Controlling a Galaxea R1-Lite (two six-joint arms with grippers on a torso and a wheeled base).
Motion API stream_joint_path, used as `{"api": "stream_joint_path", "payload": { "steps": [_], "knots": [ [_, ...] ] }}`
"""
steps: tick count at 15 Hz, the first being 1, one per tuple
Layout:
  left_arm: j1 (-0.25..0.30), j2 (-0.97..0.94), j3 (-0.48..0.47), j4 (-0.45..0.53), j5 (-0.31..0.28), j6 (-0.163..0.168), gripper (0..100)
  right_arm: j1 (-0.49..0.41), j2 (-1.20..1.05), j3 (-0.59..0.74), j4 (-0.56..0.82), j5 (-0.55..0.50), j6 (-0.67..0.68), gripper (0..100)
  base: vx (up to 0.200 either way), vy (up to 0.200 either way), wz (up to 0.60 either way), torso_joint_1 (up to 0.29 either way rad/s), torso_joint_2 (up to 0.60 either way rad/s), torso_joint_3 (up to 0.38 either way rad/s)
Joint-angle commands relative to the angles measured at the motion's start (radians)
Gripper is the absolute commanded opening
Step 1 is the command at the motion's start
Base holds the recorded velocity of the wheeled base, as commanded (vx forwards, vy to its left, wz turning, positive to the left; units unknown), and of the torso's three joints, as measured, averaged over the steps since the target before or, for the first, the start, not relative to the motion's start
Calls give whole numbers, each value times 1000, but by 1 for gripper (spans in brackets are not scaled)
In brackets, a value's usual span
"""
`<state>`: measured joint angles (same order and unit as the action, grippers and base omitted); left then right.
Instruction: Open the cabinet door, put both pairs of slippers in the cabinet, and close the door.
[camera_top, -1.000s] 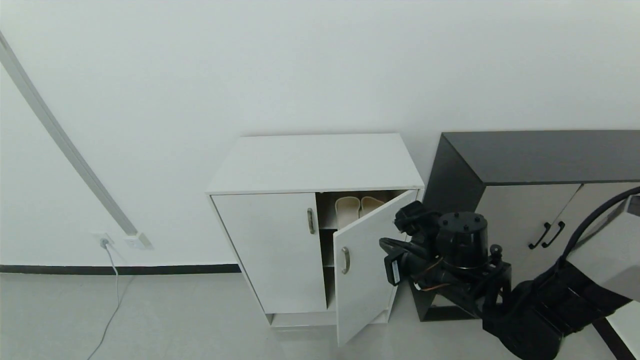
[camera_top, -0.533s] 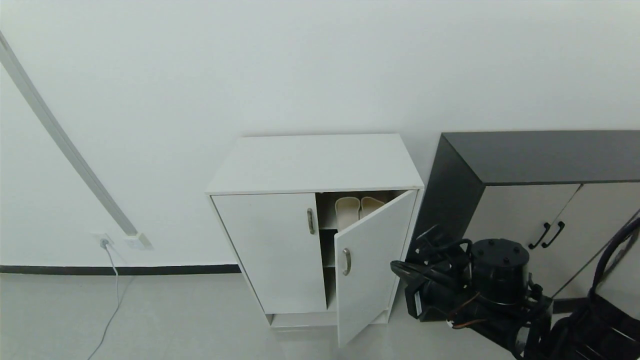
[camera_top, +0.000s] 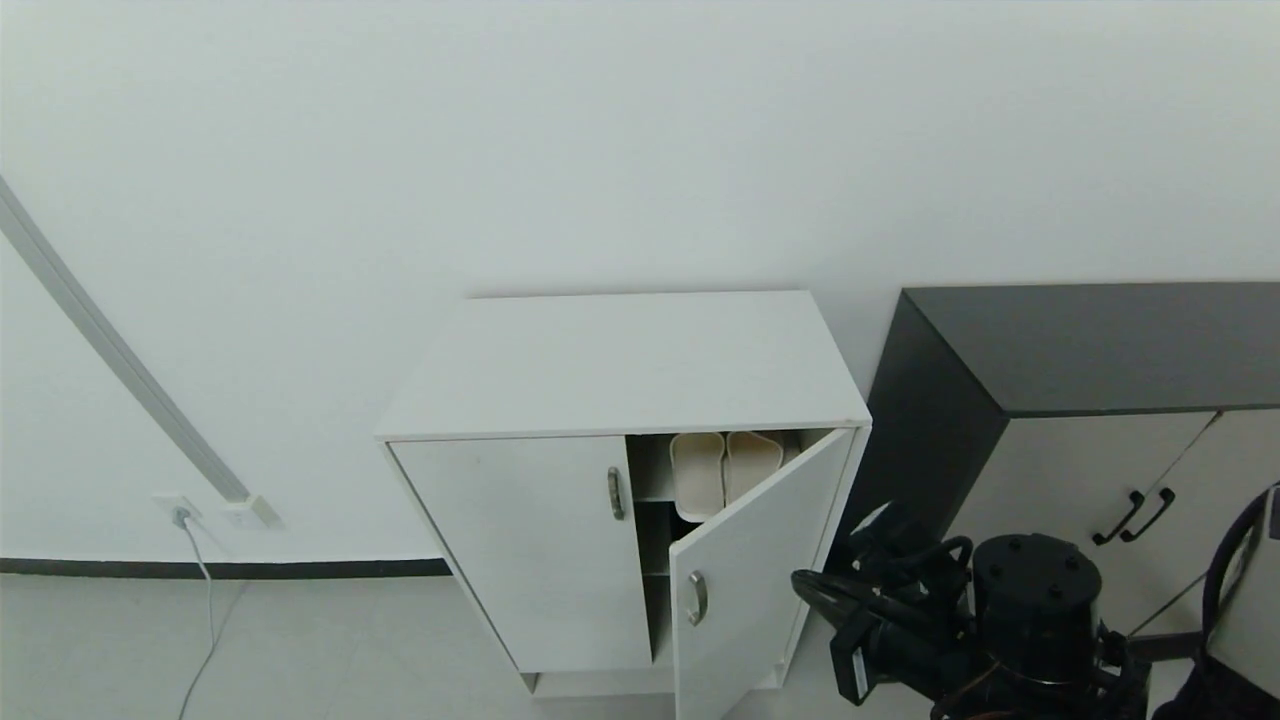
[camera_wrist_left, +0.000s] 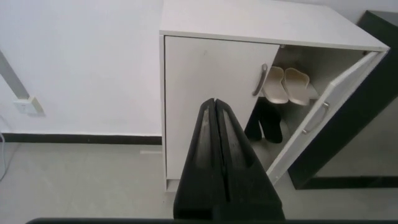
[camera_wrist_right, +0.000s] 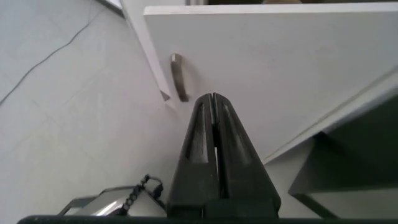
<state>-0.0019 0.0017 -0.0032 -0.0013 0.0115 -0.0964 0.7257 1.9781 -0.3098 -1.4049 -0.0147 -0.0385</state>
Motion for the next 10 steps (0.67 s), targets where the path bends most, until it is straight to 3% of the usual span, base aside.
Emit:
{"api": "stream_joint_path", "payload": {
  "steps": [1,4,10],
  "knots": [
    [0,1,0,0,1,0,0,18,47,15,-31,-1,0,0,0,0,0,0,0,0],
    [0,1,0,0,1,0,0,18,127,-32,-75,-1,0,0,0,0,0,0,0,0],
    [0,1,0,0,1,0,0,1,242,-187,-36,-2,2,0,0,0,0,0,0,0]
  ]
}}
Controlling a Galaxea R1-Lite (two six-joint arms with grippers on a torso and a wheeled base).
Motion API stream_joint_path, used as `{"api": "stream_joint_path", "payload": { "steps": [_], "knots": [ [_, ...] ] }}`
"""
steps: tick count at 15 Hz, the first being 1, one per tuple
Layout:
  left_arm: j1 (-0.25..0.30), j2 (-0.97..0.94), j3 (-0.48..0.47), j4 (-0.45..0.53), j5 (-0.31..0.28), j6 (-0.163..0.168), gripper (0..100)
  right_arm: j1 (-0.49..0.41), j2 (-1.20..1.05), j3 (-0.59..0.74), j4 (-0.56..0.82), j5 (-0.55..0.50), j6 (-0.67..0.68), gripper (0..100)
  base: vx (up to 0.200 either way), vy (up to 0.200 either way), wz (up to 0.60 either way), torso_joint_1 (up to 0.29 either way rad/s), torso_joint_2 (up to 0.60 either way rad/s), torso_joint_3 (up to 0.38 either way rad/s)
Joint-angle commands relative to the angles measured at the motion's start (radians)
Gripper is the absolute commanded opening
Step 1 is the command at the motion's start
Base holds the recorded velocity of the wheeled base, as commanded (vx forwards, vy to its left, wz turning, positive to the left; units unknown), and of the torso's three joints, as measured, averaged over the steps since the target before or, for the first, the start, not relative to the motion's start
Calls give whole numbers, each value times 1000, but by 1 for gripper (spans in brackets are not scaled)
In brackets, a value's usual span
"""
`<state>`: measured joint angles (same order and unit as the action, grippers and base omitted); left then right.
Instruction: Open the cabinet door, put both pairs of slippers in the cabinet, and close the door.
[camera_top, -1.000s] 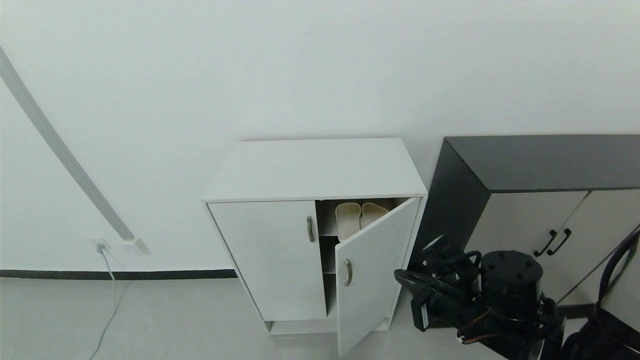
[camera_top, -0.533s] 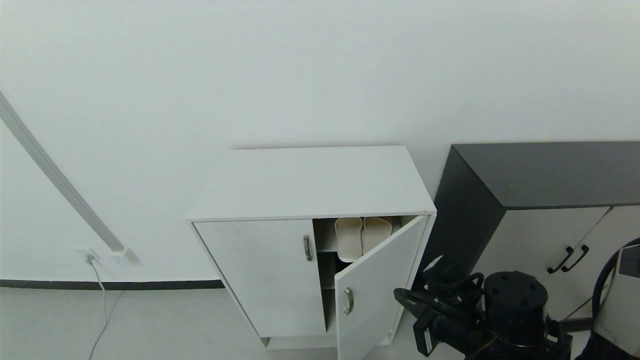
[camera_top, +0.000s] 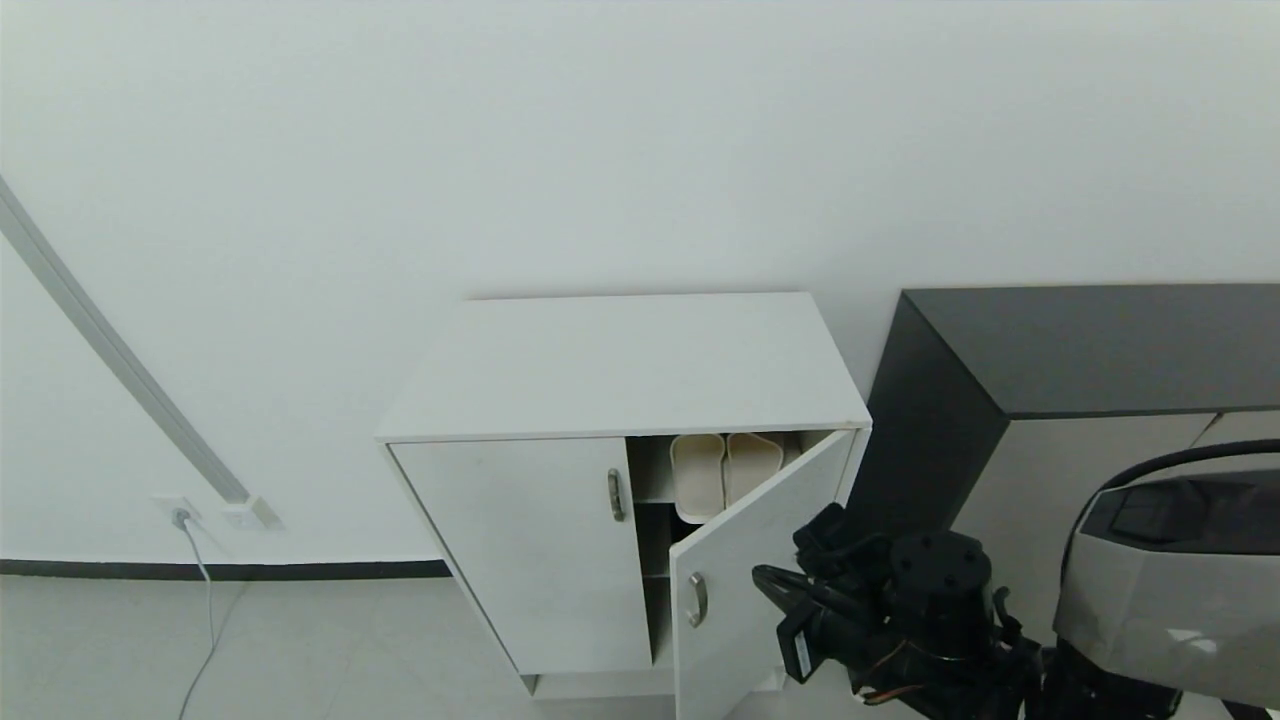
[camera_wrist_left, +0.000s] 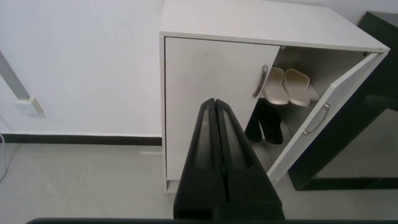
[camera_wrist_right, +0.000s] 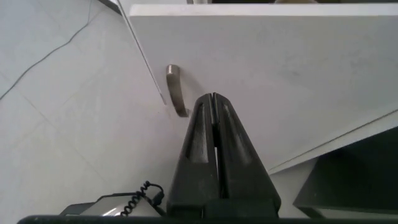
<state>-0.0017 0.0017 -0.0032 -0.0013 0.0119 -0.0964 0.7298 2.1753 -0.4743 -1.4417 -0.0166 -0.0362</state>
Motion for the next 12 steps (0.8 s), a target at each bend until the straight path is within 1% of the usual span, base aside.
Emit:
{"api": "stream_joint_path", "payload": {
  "steps": [1,4,12],
  "knots": [
    [0,1,0,0,0,0,0,-7,58,-41,1,0,-1,0,0,0,0,0,0,0],
    [0,1,0,0,0,0,0,-29,92,-93,24,0,-1,0,0,0,0,0,0,0],
    [0,1,0,0,0,0,0,-55,155,-264,168,0,-1,0,0,0,0,0,0,0]
  ]
}}
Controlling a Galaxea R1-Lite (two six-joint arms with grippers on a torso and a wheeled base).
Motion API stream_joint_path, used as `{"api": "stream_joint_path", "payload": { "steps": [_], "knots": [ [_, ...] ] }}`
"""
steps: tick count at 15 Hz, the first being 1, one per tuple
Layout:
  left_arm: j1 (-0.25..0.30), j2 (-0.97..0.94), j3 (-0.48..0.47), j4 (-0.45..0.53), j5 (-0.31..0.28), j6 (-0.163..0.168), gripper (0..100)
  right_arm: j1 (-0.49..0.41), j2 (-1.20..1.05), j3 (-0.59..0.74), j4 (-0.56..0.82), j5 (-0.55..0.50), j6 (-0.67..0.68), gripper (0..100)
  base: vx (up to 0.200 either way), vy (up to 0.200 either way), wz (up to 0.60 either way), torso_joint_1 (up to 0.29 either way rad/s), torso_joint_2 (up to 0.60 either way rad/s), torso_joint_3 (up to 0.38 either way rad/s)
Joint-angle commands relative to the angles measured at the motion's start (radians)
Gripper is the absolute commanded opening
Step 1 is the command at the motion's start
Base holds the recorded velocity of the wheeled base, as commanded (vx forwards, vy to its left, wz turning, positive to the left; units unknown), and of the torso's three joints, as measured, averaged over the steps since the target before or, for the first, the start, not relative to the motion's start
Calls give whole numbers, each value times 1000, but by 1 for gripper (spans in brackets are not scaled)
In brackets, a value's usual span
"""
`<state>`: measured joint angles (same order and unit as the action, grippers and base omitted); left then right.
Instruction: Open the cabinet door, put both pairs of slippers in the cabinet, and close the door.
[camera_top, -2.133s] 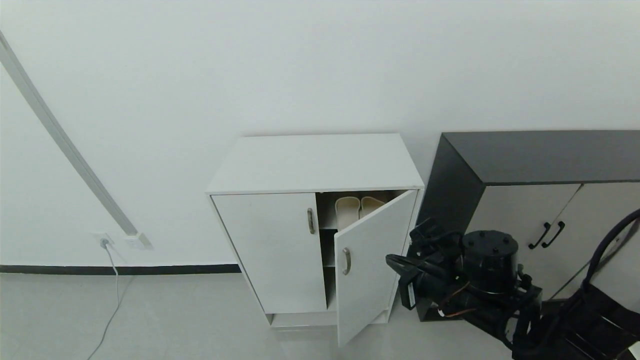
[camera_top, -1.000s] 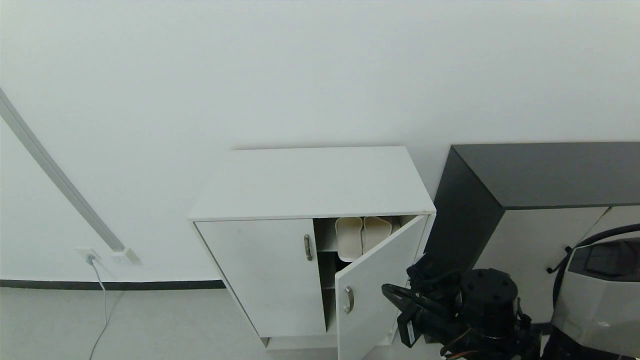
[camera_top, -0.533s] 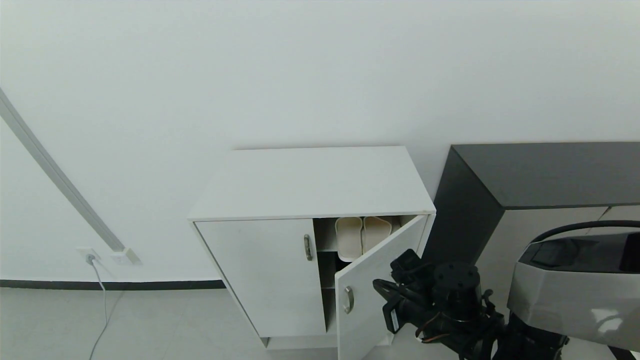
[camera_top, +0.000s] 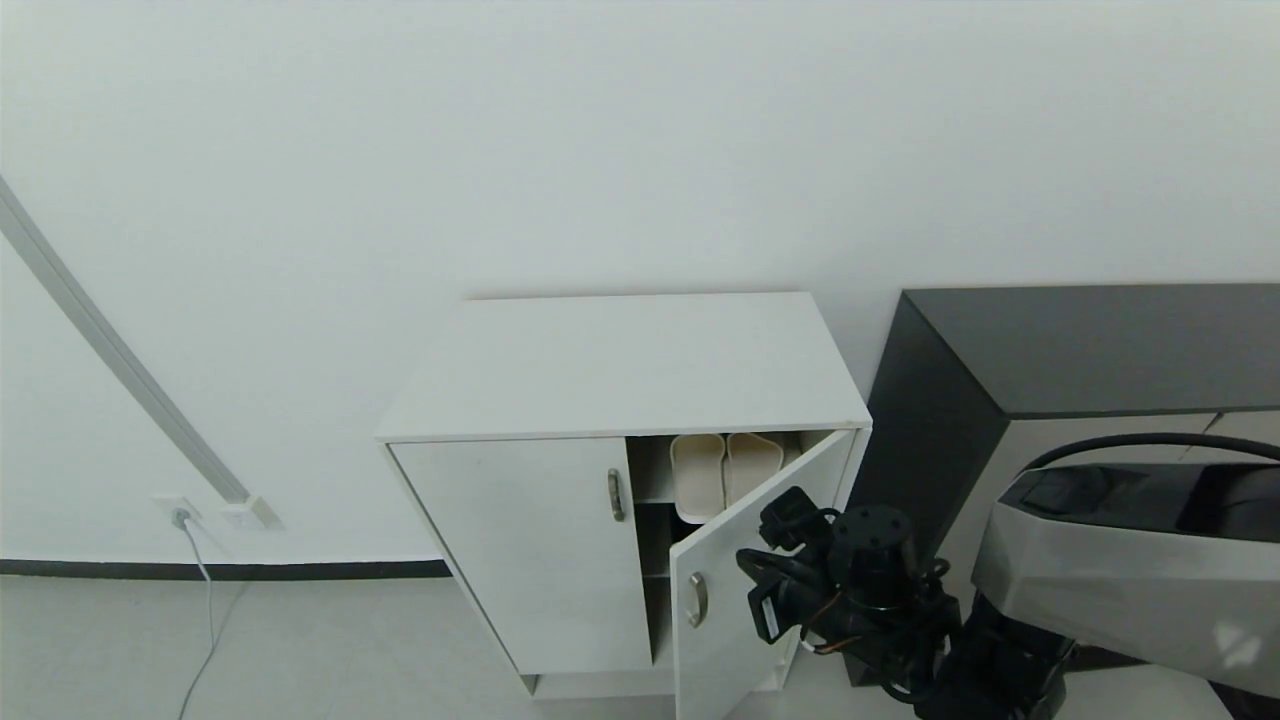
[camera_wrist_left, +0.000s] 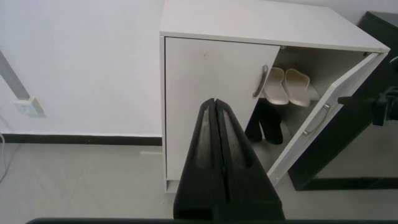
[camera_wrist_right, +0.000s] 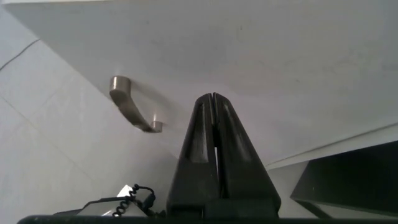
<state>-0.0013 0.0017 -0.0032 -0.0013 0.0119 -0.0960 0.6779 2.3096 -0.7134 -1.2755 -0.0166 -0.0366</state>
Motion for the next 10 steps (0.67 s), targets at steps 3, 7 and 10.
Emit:
{"api": "stream_joint_path", "payload": {
  "steps": [3,7,10],
  "knots": [
    [0,1,0,0,0,-1,0,-23,45,-84,38,0,0,0,0,0,0,0,0,0],
    [0,1,0,0,0,-1,0,-38,88,-159,77,0,0,0,0,0,0,0,0,0],
    [0,1,0,0,0,-1,0,-54,106,-207,116,-2,0,0,0,0,0,0,0,0]
  ]
}}
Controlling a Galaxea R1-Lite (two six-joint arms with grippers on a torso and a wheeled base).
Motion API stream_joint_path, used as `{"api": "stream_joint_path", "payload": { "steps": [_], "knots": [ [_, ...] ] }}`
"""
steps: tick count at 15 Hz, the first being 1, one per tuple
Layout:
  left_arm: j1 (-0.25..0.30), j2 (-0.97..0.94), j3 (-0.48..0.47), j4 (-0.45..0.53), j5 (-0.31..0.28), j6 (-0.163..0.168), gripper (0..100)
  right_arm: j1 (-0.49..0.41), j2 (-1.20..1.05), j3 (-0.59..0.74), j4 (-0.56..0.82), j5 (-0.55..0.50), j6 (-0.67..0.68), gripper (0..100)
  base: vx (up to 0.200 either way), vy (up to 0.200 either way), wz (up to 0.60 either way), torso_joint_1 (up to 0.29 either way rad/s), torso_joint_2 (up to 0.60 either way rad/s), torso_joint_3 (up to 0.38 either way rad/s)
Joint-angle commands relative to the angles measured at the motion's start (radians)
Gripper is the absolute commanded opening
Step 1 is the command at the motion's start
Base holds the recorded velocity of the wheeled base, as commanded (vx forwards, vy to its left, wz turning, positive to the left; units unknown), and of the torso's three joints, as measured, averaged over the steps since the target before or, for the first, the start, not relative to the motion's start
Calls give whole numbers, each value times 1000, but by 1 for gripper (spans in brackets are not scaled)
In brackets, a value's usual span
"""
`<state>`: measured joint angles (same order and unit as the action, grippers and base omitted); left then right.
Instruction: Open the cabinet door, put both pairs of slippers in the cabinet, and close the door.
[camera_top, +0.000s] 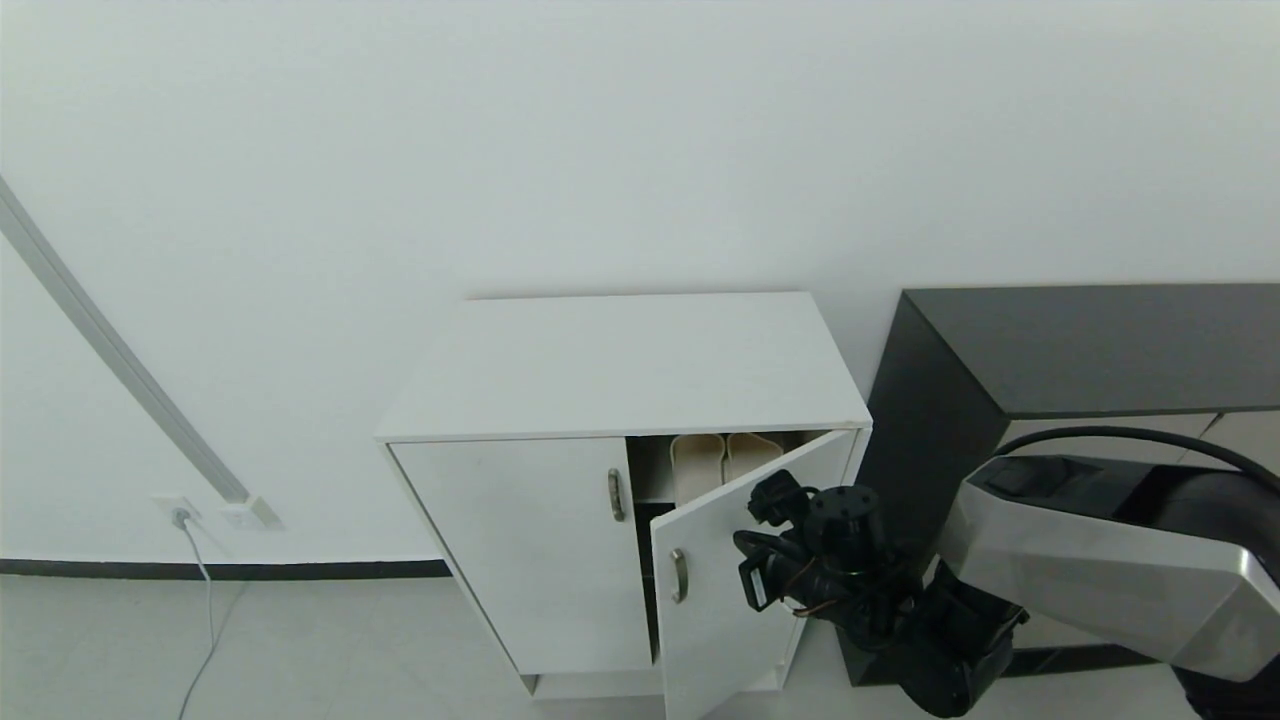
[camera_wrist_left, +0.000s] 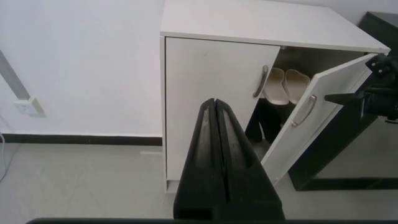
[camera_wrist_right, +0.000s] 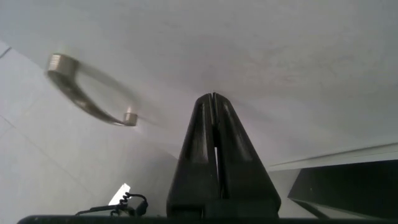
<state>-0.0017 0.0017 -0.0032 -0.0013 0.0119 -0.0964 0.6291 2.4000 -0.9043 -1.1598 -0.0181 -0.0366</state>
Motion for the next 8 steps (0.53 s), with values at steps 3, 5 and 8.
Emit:
{"api": "stream_joint_path", "payload": {
  "steps": [3,5,8],
  "knots": [
    [0,1,0,0,0,-2,0,-11,31,-64,31,-2,0,0,0,0,0,0,0,0],
    [0,1,0,0,0,-2,0,-14,31,-81,49,-2,0,0,0,0,0,0,0,0],
    [0,1,0,0,0,0,0,-20,36,-137,91,-2,0,0,0,0,0,0,0,0]
  ]
}}
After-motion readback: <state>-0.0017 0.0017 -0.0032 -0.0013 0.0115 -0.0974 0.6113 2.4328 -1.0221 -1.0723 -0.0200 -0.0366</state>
